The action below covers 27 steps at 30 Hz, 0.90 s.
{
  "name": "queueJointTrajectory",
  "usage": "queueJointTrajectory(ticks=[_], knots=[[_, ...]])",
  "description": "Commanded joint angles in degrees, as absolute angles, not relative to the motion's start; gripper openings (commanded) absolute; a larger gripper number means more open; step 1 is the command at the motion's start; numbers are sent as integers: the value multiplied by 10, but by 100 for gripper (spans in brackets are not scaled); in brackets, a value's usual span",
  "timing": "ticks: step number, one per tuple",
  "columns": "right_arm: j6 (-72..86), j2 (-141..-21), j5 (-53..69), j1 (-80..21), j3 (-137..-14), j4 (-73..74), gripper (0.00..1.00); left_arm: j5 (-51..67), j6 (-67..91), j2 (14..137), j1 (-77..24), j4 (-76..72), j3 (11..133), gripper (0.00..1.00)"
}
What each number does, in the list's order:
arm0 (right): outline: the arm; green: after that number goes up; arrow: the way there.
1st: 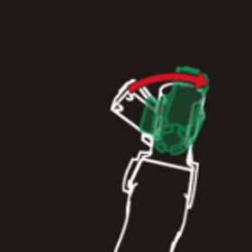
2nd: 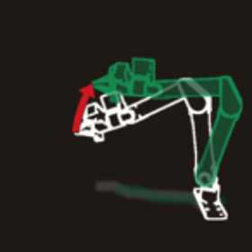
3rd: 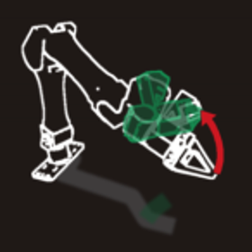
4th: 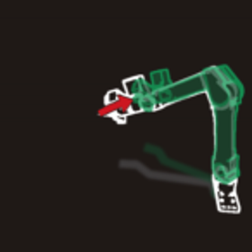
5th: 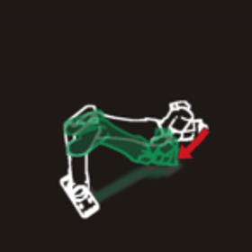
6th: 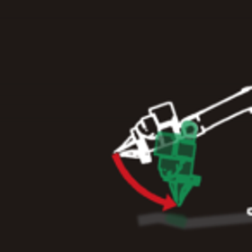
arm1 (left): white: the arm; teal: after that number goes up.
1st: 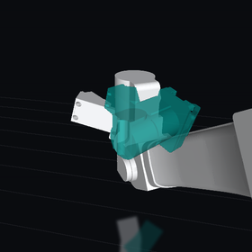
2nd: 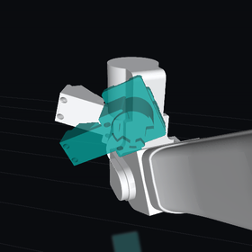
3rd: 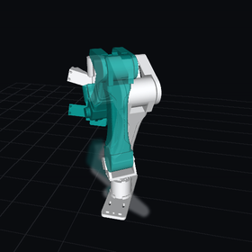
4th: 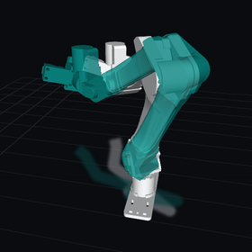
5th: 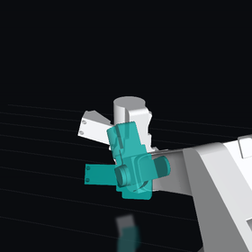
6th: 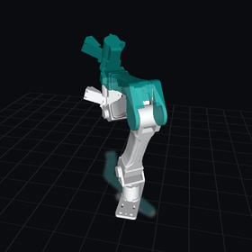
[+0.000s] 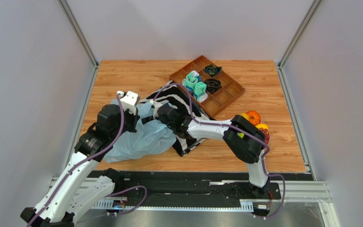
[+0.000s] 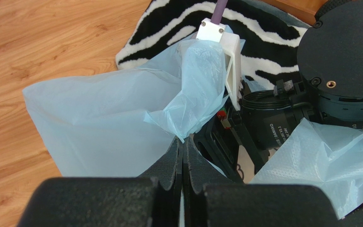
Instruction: Place the fruits into the plastic bag
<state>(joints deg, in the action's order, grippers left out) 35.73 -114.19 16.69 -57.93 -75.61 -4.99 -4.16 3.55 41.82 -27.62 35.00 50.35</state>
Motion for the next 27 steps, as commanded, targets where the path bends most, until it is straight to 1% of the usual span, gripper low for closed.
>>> queueJointTrajectory(ticks=[1,4,11,20,27], knots=[[340,-1119,171,-579,-770,-67,91,-49,35,417,-277,343,513,0],[333,-1101,157,-578,-757,-67,89,-61,36,419,-277,345,514,0],[338,-998,98,-553,-687,-78,86,-89,39,423,-277,354,516,0],[287,-898,18,-527,-628,-17,86,-111,43,425,-277,362,519,0],[293,-823,9,-480,-579,-2,86,-112,40,421,-277,360,518,0]])
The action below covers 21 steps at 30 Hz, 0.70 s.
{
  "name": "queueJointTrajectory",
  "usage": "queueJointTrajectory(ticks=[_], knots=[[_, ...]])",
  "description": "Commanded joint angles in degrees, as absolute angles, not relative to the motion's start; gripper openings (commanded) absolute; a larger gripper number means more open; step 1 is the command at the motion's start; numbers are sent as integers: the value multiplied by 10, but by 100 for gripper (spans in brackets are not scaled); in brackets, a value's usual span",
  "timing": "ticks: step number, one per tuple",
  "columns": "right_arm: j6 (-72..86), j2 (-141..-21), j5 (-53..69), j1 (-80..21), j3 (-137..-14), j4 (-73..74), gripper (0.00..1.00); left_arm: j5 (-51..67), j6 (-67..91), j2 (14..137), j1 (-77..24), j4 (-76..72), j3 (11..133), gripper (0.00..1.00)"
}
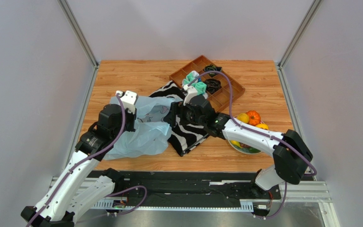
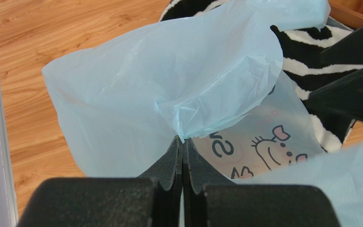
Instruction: Place the fruits into the plastic bag
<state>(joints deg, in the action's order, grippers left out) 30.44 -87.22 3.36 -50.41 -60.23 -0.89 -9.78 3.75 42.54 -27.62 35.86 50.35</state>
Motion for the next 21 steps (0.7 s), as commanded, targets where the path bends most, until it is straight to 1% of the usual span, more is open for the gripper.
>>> queueJointTrajectory(ticks=[1,6,9,13,15,16,19,21], knots=[[294,-803,13,-469,-575,-2,86,-117,40,422,-277,361,518,0],[295,-756,69,-436,-538,10,86,-120,38,422,-277,362,519,0],[275,-727,61,-423,-532,45,86,-121,36,421,-277,361,518,0],[258,-678,3,-379,-538,125,85,-119,36,421,-277,361,518,0],[241,-663,-60,-364,-542,170,85,-113,33,421,-277,360,517,0],[217,-663,-102,-363,-551,190,85,-111,32,420,-277,358,517,0],[199,-679,-166,-344,-576,270,85,-108,32,420,-277,357,517,0],[196,-687,-164,-308,-581,305,85,-106,32,420,-277,358,516,0]])
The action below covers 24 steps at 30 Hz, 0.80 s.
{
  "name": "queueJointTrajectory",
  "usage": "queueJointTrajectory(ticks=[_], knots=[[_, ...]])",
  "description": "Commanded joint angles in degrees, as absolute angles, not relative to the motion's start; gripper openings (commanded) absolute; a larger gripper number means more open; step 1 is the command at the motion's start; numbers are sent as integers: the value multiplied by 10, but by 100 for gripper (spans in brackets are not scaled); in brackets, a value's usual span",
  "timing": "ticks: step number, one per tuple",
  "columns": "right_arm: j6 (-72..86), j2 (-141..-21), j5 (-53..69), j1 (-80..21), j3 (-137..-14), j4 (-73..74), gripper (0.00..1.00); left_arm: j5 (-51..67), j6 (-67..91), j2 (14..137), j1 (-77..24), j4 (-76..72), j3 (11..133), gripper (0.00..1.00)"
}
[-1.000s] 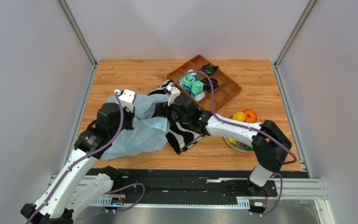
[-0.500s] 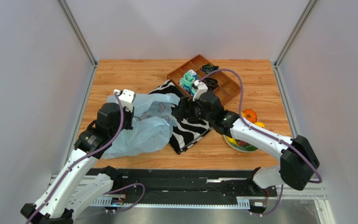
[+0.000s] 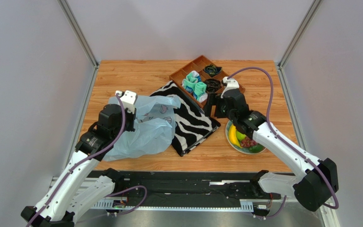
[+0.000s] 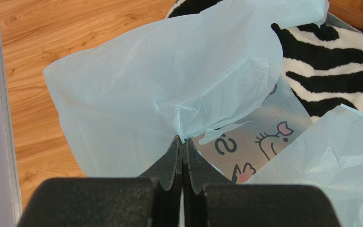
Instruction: Place the fruits into the plastic bag
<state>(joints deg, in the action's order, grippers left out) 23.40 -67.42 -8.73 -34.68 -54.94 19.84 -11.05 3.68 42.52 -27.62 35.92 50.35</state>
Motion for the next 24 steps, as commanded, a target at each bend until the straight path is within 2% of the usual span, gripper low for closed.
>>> queueJointTrajectory(ticks=[1,8,12,24], knots=[[194,-694,-159,-295,-582,313,85,-105,32,420,-277,357,516,0],[165,-701,-210,-232,-577,355,84,-96,28,420,-277,353,515,0],[158,-701,-192,-185,-562,346,82,-92,28,422,-277,353,515,0],[157,-736,-154,-142,-548,325,80,-91,28,424,-277,353,515,0]])
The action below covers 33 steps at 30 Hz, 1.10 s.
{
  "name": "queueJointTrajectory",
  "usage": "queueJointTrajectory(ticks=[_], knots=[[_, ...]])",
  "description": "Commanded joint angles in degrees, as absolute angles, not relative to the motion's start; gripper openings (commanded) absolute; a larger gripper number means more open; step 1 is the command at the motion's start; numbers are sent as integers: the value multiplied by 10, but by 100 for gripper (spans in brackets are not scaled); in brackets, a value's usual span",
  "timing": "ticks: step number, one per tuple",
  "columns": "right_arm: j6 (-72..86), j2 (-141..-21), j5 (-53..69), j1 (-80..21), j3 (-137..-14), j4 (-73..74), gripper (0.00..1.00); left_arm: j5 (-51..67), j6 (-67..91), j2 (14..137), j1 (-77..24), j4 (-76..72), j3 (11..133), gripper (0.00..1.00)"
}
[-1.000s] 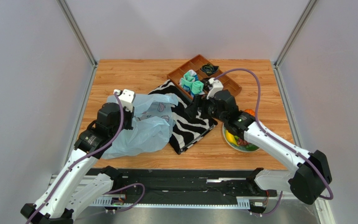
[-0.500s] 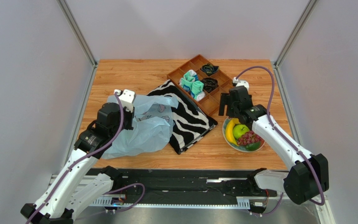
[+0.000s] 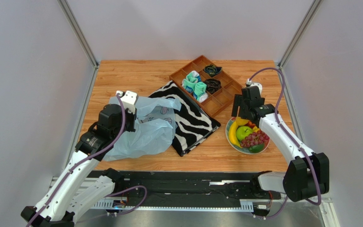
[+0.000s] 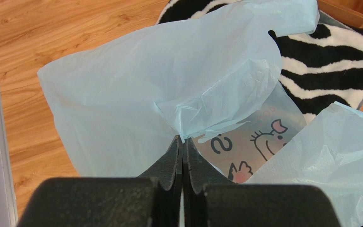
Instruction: Place the fruits into the plastic bag
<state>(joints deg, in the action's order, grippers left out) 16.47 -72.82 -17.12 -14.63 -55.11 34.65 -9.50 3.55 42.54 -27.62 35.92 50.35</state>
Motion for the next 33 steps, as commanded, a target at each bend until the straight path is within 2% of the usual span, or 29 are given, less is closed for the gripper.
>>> queueJointTrajectory(ticks=[1,24,33], knots=[[159,-743,-152,-141,-546,324,80,-91,28,425,-277,354,515,0],[161,-792,-170,-139,-537,305,81,-92,29,427,-277,354,516,0],[162,-800,-172,-139,-534,301,75,-93,29,428,-277,354,516,0]])
